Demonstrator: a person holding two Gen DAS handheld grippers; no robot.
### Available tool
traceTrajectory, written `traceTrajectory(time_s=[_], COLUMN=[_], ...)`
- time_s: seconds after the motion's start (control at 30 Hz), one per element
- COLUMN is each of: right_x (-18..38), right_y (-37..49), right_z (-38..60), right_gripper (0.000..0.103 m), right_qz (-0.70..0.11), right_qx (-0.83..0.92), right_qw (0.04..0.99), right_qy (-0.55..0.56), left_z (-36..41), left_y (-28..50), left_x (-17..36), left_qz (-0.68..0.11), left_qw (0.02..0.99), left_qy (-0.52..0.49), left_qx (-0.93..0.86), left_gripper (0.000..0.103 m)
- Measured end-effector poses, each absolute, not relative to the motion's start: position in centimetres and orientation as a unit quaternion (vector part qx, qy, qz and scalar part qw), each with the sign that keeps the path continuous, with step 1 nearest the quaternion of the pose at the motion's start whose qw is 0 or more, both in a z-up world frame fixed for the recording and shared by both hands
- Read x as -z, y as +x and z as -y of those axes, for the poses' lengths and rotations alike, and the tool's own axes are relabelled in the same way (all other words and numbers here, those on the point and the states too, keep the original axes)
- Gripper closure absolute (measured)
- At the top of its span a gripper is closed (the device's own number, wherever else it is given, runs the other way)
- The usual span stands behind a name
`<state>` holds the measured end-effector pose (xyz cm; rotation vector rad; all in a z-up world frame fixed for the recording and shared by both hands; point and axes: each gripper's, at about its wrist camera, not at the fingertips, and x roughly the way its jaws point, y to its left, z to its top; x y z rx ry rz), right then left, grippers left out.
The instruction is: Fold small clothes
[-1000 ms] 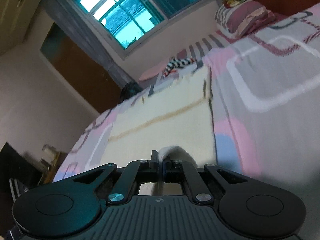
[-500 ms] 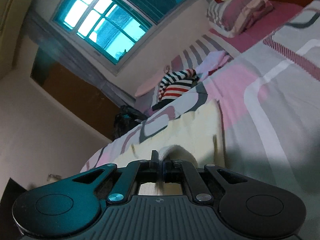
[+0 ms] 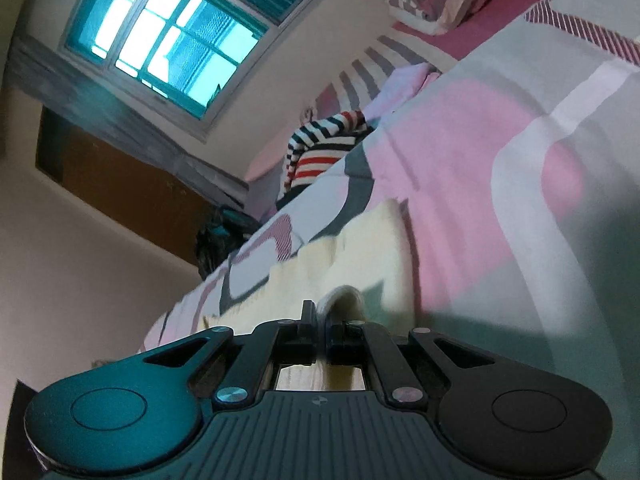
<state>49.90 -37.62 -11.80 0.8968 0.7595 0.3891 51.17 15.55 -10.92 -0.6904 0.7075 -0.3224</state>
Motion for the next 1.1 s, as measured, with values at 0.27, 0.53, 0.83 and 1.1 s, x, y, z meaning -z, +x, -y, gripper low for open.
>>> traceTrajectory(time_s=[0.27, 0.53, 0.83, 1.1], right_x=[12.1, 7.4, 9.0, 9.1], right_y=[51.4, 50.1, 50.1, 49.1], right_z=[39.0, 37.8, 31.5, 31.2], right_gripper=[0.080, 0.040, 0.095, 0.101], right_qz=[-0.329, -0.291, -0.351, -0.303], right_qx=[-0.162, -0.169, -0.166, -0.154], right_qw=[0.814, 0.890, 0.913, 0.934], right_qy=[0.450, 0.307, 0.123, 0.105], left_z=[-14.9, -14.0, -10.9, -10.4], left_y=[52.6, 52.2, 51.9, 51.1], left_x=[10.6, 8.6, 9.0, 7.1], left_qz=[-0.311, -0.317, -0.353, -0.298], left_qw=[0.879, 0.920, 0.930, 0.950], left_qy=[-0.335, -0.201, -0.034, -0.016], left_qx=[0.137, 0.116, 0.095, 0.095], left_gripper=[0.031, 0.033, 0.080, 0.101])
